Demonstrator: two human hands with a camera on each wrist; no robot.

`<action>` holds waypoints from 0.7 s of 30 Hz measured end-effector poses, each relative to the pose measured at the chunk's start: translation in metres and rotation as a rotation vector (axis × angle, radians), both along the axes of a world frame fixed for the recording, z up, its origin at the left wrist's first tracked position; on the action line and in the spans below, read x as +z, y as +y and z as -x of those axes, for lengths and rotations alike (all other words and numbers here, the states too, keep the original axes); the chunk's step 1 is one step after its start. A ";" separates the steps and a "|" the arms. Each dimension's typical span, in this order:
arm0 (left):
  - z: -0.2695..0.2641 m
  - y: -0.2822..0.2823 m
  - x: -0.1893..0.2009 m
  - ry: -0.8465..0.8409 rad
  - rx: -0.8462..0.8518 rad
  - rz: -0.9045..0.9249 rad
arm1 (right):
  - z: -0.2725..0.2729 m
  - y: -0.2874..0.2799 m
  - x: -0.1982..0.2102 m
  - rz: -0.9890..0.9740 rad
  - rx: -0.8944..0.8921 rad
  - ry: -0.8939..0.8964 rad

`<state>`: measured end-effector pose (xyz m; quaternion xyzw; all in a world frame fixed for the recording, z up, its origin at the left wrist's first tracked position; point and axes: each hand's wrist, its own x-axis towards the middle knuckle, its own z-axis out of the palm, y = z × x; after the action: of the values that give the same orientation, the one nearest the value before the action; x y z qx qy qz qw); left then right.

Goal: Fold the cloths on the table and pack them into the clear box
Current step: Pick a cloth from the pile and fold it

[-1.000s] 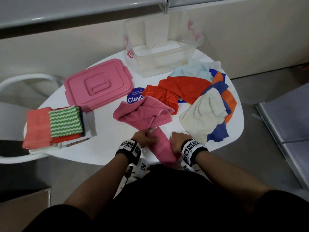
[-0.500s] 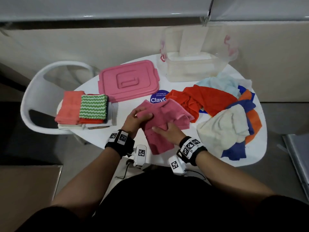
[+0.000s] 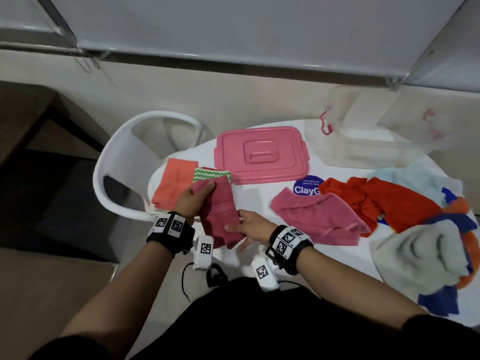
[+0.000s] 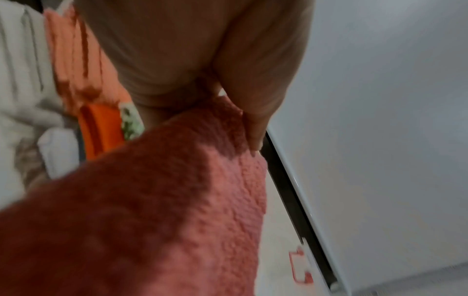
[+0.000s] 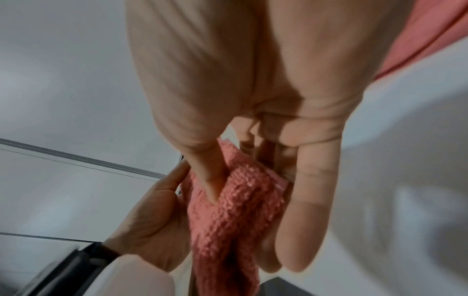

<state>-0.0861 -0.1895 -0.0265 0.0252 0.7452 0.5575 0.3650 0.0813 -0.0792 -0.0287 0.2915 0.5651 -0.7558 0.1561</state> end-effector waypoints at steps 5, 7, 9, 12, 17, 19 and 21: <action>0.081 -0.023 0.007 -0.072 -0.166 0.170 | 0.084 -0.034 0.002 0.031 -0.023 0.012; 0.110 -0.024 0.016 -0.005 -0.225 0.100 | 0.112 -0.044 0.006 0.040 -0.069 0.015; 0.134 -0.020 0.019 0.029 -0.228 -0.009 | 0.135 -0.049 0.008 0.052 -0.159 0.004; 0.163 -0.012 0.000 0.132 -0.252 0.038 | 0.162 -0.053 0.003 0.019 -0.206 -0.053; 0.174 -0.017 -0.036 0.318 -0.389 0.274 | 0.176 -0.054 -0.003 -0.018 -0.102 -0.156; 0.174 -0.021 -0.040 0.350 -0.377 0.265 | 0.175 -0.053 -0.004 -0.062 -0.041 -0.149; 0.177 -0.024 -0.045 0.383 -0.355 0.214 | 0.175 -0.052 -0.004 -0.083 0.012 -0.126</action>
<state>-0.2628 -0.2135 -0.0715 0.2217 0.8391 0.3881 0.3100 -0.0934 -0.1312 -0.0322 0.3413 0.5868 -0.7110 0.1836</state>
